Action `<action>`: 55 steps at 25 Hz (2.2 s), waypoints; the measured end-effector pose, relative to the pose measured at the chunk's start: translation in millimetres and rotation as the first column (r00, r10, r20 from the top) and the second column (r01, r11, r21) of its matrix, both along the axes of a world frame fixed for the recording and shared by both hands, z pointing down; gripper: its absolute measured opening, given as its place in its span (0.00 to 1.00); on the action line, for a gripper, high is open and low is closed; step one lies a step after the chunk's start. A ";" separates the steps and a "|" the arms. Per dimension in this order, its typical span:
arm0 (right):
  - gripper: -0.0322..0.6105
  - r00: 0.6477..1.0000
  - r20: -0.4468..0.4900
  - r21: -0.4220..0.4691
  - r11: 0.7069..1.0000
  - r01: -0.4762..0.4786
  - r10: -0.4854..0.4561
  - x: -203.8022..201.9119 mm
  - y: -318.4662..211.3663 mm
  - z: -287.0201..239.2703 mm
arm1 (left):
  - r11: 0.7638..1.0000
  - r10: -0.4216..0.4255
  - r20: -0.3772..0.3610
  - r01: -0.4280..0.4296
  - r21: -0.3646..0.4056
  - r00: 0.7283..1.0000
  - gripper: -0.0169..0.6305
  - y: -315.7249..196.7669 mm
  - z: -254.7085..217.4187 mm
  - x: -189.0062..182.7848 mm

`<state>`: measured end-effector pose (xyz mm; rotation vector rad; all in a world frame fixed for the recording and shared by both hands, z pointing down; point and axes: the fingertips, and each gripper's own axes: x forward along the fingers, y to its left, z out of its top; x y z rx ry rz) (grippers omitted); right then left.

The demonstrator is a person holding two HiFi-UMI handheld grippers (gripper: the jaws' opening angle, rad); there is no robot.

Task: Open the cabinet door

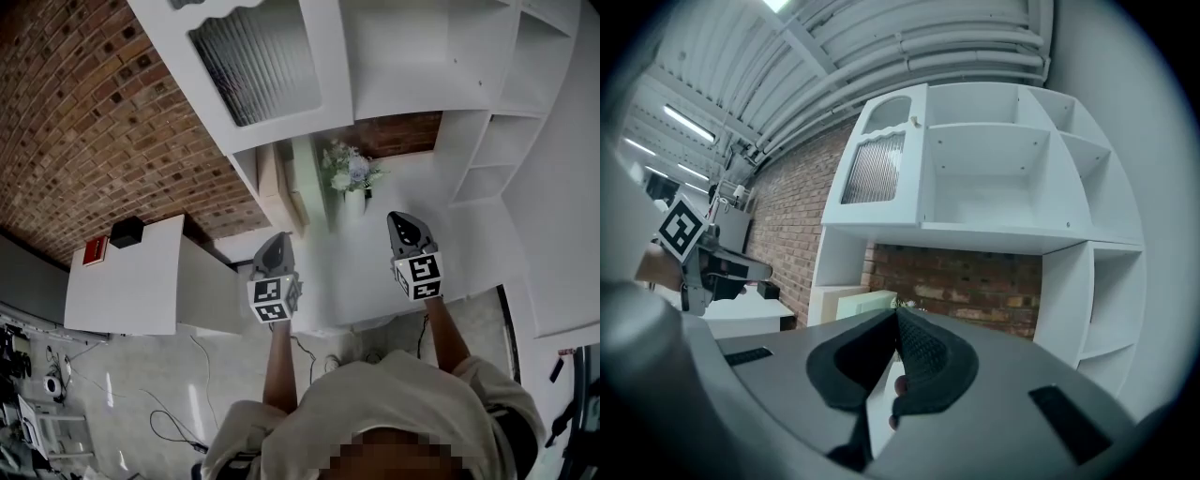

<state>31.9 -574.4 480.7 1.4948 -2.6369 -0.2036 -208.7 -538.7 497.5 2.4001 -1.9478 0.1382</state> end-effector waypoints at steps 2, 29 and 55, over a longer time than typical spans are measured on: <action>0.07 1.000 0.009 0.023 1.000 -0.002 0.002 -4.1 -7.6 -10.5 | 1.000 0.002 -0.003 -0.002 0.002 1.000 0.07 -0.9 -0.1 -2.0; 0.36 0.994 0.015 0.232 0.967 0.105 -0.112 -70.7 -133.3 -193.2 | 0.999 -0.033 -0.027 0.034 0.035 0.999 0.07 7.5 -16.4 -35.9; 0.47 0.989 0.073 0.176 0.978 0.111 -0.125 -100.0 -150.5 -195.4 | 0.990 -0.131 -0.047 0.133 0.044 0.990 0.07 42.3 -17.9 -54.0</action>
